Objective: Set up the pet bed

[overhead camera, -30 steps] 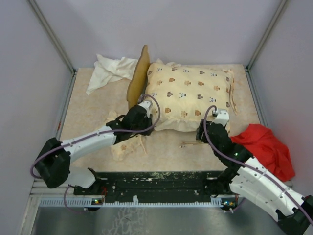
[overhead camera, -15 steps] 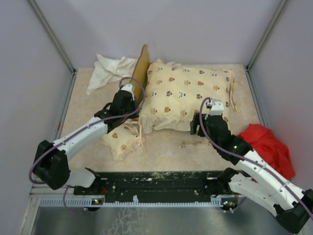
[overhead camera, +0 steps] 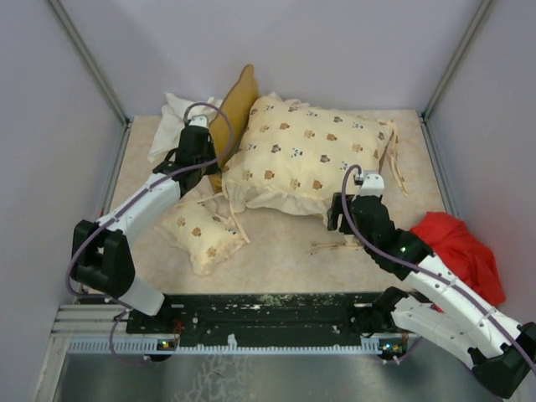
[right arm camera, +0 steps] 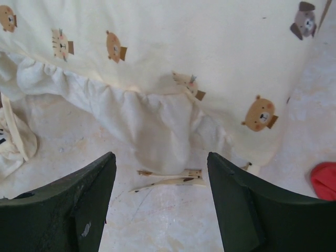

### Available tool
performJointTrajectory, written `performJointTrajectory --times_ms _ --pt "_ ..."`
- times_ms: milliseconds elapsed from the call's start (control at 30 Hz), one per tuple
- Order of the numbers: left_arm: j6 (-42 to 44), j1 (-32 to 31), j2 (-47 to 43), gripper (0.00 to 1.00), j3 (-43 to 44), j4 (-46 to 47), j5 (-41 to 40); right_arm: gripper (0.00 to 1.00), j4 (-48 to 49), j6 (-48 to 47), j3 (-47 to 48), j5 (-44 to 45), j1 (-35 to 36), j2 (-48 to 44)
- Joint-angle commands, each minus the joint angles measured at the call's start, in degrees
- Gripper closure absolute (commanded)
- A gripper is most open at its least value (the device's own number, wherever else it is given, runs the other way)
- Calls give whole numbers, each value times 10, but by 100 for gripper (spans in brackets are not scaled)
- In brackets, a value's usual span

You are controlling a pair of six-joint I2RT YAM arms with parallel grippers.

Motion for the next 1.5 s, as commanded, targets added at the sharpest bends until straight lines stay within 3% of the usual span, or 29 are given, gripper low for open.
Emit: performJointTrajectory --times_ms 0,200,367,533,633,767,933,1033,1233,1333,1467 --pt "23 18 2 81 57 -17 -19 30 -15 27 43 44 -5 -1" --pt "6 -6 -65 64 32 -14 160 32 -26 29 35 89 -5 19" --pt "-15 -84 -94 57 -12 -4 170 32 -56 37 52 184 -12 47" --pt "-38 -124 -71 59 -62 48 177 32 -36 8 74 171 -49 63" --pt "-36 -122 -29 64 -76 63 137 34 -29 -3 80 153 -77 69" --pt "-39 -110 18 73 -74 55 32 37 -15 -22 88 55 -137 63" --pt "-26 -68 53 83 -86 83 -72 39 -20 -24 84 14 -141 63" --pt "-38 -27 63 86 -77 78 -65 41 -20 -17 71 1 -141 53" --pt "-14 -10 70 94 -45 78 -88 44 -13 -6 36 1 -141 31" --pt "-13 -11 65 91 -37 72 -50 47 7 1 12 -35 -141 22" --pt "-28 -17 29 74 -39 45 12 52 13 9 2 -45 -142 19"
